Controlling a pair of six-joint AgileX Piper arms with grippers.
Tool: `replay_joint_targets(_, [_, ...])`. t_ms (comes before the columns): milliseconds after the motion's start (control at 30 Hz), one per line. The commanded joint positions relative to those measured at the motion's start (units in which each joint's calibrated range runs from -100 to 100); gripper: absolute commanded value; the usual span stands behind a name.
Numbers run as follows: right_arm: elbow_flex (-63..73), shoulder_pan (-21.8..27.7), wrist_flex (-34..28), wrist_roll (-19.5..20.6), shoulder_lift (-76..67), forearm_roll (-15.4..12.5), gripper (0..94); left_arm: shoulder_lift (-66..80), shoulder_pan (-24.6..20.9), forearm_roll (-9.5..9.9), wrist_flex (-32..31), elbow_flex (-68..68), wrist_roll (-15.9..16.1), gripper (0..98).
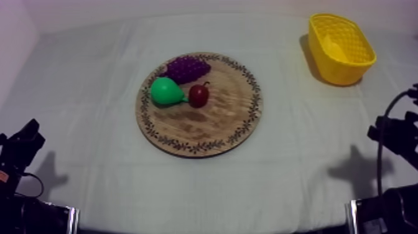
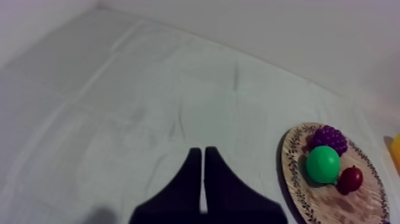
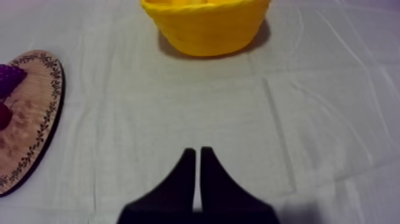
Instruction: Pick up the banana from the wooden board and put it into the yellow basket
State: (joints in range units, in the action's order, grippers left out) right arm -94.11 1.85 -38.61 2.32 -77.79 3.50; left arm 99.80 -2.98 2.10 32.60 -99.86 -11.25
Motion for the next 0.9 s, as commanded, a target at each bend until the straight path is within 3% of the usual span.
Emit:
replay_joint_targets(0, [-2.09,-0.27,-0.36,0.31,-8.39,0.38,0.6,0.03,-0.03,-0.02,-0.02,-0.03,0.0,0.1])
replay_joint_targets(367, [-4.58,1.3,-3.39,-4.61,-17.57,-3.92,0.5,0.03,-0.03,-0.02,-0.02,-0.03,0.01,0.1])
replay_joint_targets(667, [-5.51,2.17,0.18,-11.27,-17.94,-4.47,0.5,0.03,-0.03,-0.02,-0.02,-0.03,-0.01,0.1])
replay_joint_targets(867, [-5.55,2.2,0.36,-12.65,-17.96,-4.5,0.5,0.03,-0.03,-0.02,-0.02,-0.03,0.02,0.1])
